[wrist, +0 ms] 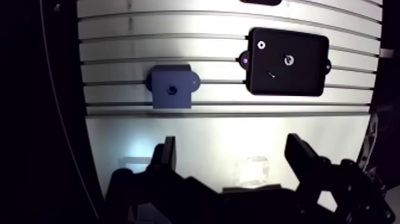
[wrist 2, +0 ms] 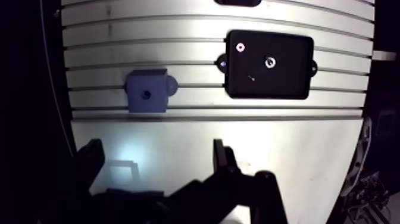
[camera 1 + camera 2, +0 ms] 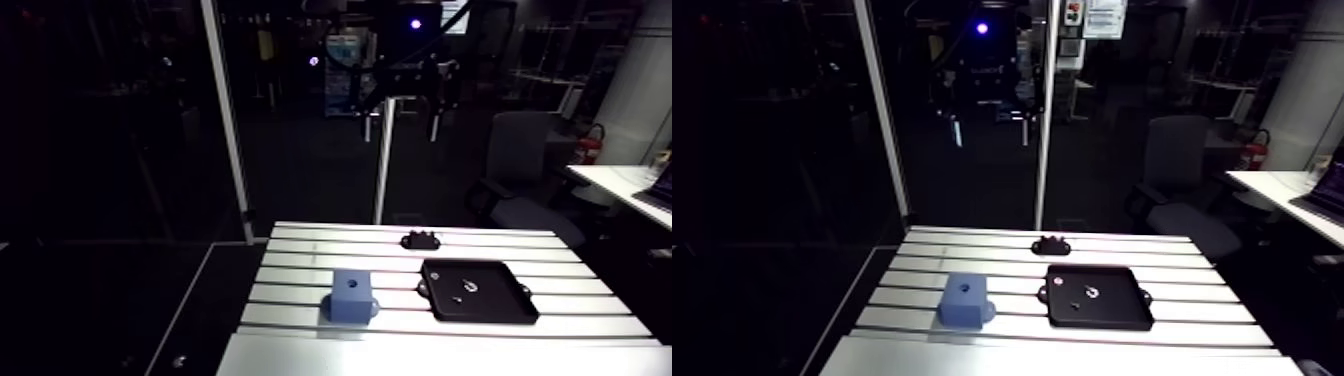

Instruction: Pick up the M10 bolt and insert it into the hex recess until seated.

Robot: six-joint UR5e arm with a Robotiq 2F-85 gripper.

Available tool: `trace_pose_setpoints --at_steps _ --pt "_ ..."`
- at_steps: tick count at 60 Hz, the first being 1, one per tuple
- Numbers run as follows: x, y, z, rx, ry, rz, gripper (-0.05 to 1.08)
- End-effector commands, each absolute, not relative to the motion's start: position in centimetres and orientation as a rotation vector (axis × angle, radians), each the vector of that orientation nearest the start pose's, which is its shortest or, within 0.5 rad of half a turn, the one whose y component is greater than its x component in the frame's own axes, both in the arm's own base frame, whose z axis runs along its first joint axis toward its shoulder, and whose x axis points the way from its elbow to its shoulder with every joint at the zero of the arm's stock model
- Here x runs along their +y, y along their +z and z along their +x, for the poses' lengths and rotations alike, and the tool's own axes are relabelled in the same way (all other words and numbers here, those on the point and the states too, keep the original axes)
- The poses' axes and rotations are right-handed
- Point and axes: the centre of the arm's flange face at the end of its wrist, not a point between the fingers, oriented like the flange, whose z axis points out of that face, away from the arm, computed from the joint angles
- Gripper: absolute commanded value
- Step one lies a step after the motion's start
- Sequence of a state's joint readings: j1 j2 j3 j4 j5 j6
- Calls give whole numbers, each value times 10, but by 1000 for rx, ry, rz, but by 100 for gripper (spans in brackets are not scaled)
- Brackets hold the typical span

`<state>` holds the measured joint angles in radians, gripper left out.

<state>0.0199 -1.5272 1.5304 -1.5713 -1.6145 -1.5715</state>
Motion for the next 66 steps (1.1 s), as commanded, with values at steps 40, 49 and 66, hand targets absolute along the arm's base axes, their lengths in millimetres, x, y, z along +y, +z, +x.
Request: trace_pose_setpoints --at_steps 40,49,66 --pt "-79 410 -602 3250 172 -98 1" --pt "-71 391 -616 3303 176 -80 1" --pt "-64 351 -635 3337 177 -108 1"
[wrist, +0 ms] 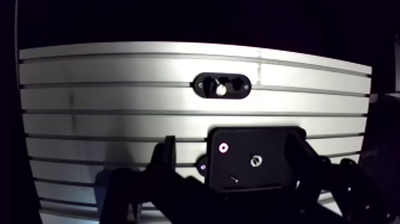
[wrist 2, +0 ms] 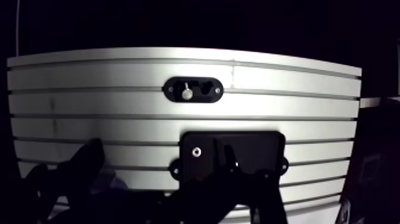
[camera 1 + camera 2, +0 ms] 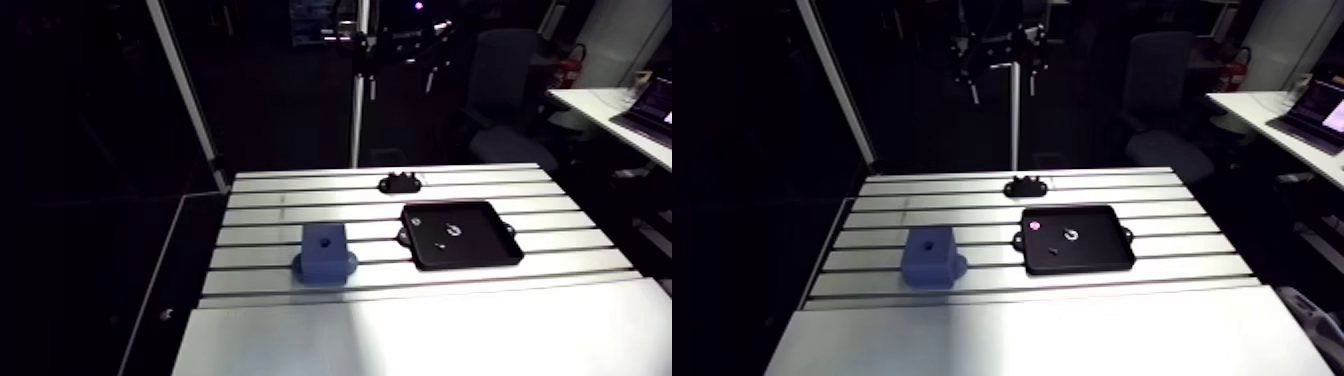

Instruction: Pick up the M10 bolt and insert it into the hex recess until seated.

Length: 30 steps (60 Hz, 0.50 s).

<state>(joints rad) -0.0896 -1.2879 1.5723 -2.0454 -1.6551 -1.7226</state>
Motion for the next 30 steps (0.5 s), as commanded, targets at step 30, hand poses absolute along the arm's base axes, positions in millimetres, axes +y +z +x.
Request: trace_pose_setpoints --at_steps 30 --pt "-45 303 -656 3345 96 -59 1"
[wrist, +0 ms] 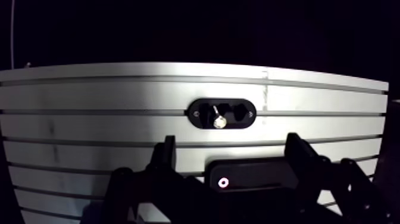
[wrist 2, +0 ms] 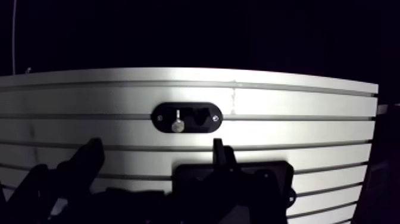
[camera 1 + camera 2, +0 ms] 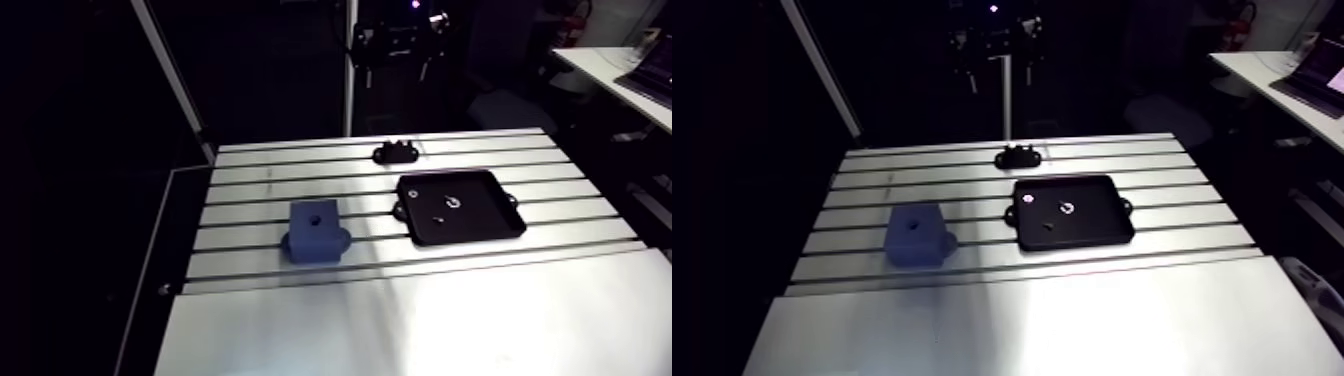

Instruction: Pick up the M10 bolt and insert it into the hex recess until seated.

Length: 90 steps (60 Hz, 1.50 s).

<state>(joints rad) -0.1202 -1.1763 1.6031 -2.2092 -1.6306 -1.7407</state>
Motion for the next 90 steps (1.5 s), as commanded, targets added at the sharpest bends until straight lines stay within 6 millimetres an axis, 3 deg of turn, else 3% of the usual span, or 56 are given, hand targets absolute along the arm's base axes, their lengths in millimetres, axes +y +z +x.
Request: trace_pose_setpoints --at_steps 1,23,45,67,77,90 --pt "-45 303 -656 3348 74 -54 1" --pt "-23 284 -660 3322 39 5 1" --pt "-23 267 -655 3308 38 1 2" --pt "-22 242 -651 3294 35 3 14" --pt "-22 228 -649 3283 31 3 26" --pt "-22 225 -650 3278 30 6 34"
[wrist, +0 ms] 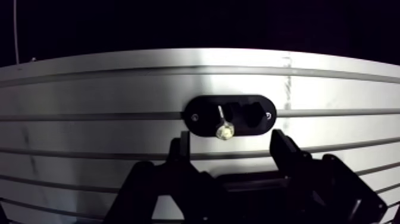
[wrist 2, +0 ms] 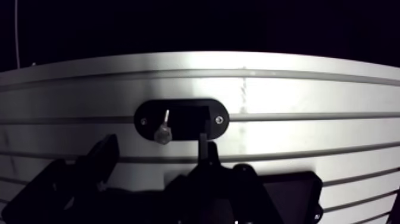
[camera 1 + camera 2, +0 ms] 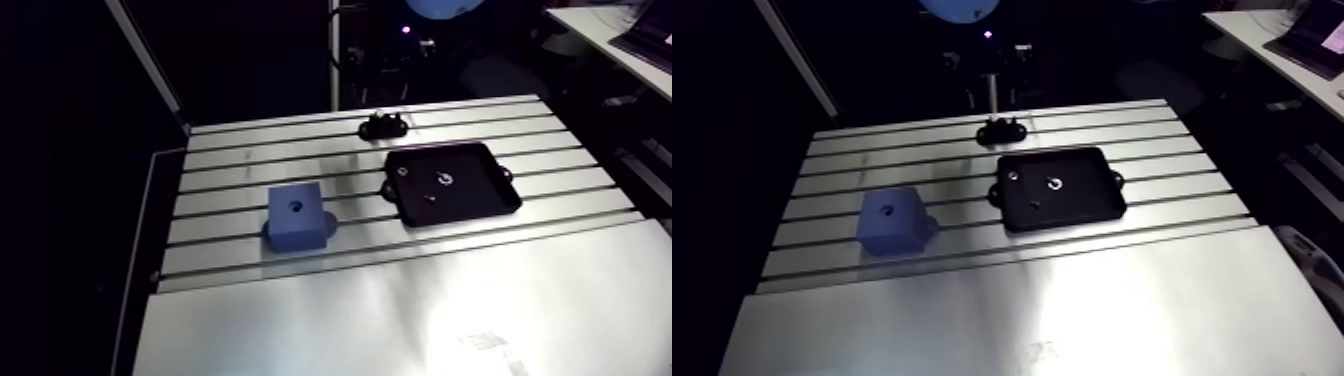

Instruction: Pick up the M10 bolt and insert it into the hex recess until seated.

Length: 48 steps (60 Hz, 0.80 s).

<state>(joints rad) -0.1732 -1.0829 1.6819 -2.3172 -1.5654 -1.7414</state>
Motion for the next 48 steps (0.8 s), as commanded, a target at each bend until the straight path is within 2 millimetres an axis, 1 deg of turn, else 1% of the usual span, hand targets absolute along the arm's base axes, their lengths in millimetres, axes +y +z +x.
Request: trace_pose_setpoints --at_steps 1,6,17,23,37,40,48 --pt "-22 223 -650 3276 29 6 37" --pt "-22 218 -651 3269 27 6 40" --pt "-22 215 -650 3281 31 3 41" --pt "-21 207 -651 3272 28 6 44" --pt "-18 207 -651 3272 27 13 46" --pt "-18 206 -651 3270 26 13 47" --pt "-18 203 -652 3266 27 13 47"
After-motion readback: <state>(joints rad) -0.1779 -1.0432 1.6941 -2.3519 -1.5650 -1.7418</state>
